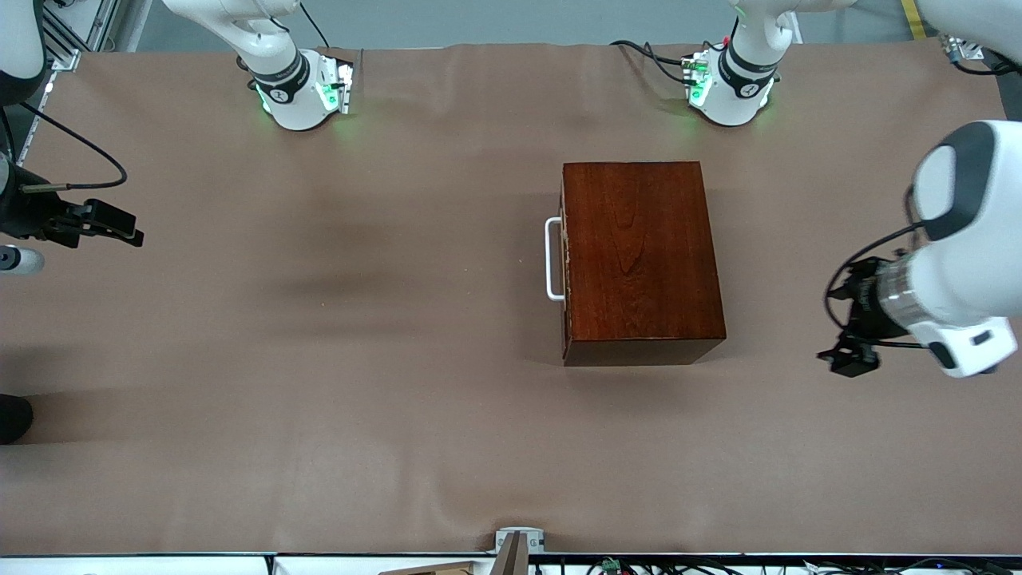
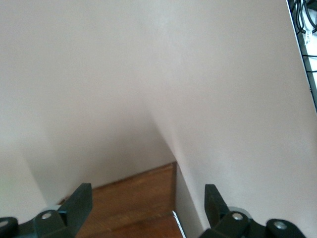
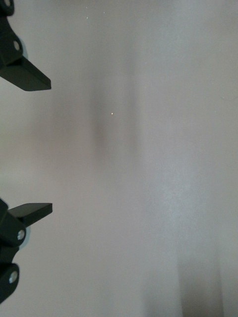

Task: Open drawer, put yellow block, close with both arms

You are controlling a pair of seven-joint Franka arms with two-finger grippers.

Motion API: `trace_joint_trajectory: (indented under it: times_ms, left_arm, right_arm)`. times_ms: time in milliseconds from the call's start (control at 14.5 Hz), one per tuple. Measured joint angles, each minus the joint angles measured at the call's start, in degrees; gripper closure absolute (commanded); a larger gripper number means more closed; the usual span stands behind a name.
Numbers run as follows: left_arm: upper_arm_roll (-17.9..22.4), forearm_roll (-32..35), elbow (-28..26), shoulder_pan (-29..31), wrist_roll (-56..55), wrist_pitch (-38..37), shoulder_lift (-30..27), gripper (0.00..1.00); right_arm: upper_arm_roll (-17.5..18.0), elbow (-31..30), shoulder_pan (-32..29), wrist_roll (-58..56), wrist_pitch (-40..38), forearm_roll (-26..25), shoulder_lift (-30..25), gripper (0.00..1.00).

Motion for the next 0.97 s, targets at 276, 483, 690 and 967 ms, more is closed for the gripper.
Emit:
trace_joint_trajectory:
  times_ms: [276, 483, 690, 967]
  left_arm:
    - [-0.04, -1.14, -4.21, 1.78, 12.21, -0.08, -3.35, 0.00]
    - [-0.07, -1.67, -8.78, 1.94, 24.57, -0.17, -7.38, 0.00]
    - [-0.05, -3.26, -14.20, 2.53, 39.95, -0.25, -12.41, 0.00]
    - [-0.02, -6.26, -17.76, 4.46, 57.65, -0.55, -17.03, 0.00]
  right_arm:
    - [0.05, 0.01, 0.00, 0.00, 0.00, 0.00, 0.00, 0.00]
    - [0.10, 0.05, 0.00, 0.00, 0.04, 0.00, 0.00, 0.00]
    - [0.18, 0.09, 0.01, 0.00, 0.05, 0.00, 0.00, 0.00]
    - [0.18, 0.10, 0.01, 0.00, 0.05, 0.00, 0.00, 0.00]
